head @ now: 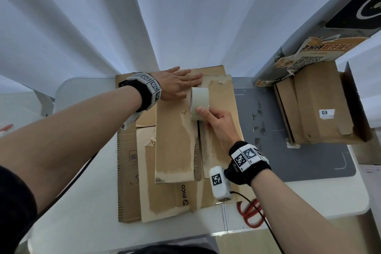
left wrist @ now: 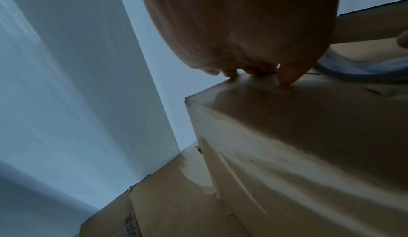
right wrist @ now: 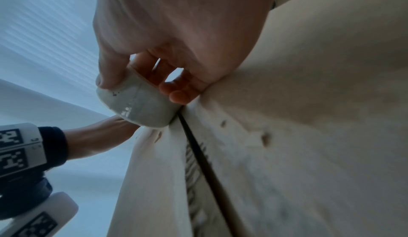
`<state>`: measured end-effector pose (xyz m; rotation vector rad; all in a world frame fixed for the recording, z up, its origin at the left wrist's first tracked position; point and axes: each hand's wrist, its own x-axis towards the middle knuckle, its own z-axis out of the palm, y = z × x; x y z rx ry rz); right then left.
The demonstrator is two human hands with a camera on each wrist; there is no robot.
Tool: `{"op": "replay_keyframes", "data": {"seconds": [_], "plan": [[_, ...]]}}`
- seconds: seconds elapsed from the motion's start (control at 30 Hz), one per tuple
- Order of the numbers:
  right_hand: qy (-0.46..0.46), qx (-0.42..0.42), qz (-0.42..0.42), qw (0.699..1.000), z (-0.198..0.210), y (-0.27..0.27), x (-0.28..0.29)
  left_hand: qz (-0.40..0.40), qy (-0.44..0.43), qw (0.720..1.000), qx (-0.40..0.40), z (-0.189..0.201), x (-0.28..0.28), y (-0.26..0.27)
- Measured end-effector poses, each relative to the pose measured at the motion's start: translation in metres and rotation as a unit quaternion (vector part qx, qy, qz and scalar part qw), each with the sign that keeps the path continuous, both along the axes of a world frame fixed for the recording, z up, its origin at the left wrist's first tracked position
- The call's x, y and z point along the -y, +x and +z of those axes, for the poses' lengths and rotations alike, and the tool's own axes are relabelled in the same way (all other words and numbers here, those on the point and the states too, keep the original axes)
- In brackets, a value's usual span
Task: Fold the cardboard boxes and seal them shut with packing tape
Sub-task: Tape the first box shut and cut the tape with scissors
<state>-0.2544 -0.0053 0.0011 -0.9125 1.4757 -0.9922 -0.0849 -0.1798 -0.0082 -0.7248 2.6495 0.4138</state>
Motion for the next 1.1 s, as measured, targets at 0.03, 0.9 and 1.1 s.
{"op": "replay_keyframes", "data": {"seconds": [0.03, 0.9, 1.1], "plan": [[-0.002, 0.007, -0.004, 1.000, -0.002, 0.001, -0.004, 0.001, 0.001, 1.000, 0.004, 0.000, 0.000, 0.000], [-0.015, 0.048, 0.035, 0.998, -0.007, 0.001, -0.014, 0.019, 0.005, 0.995, -0.099, 0.002, -0.026, -0.002], [-0.010, 0.029, 0.029, 0.999, -0.013, 0.004, -0.017, 0.034, 0.025, 0.994, -0.097, 0.000, -0.027, -0.004]]}}
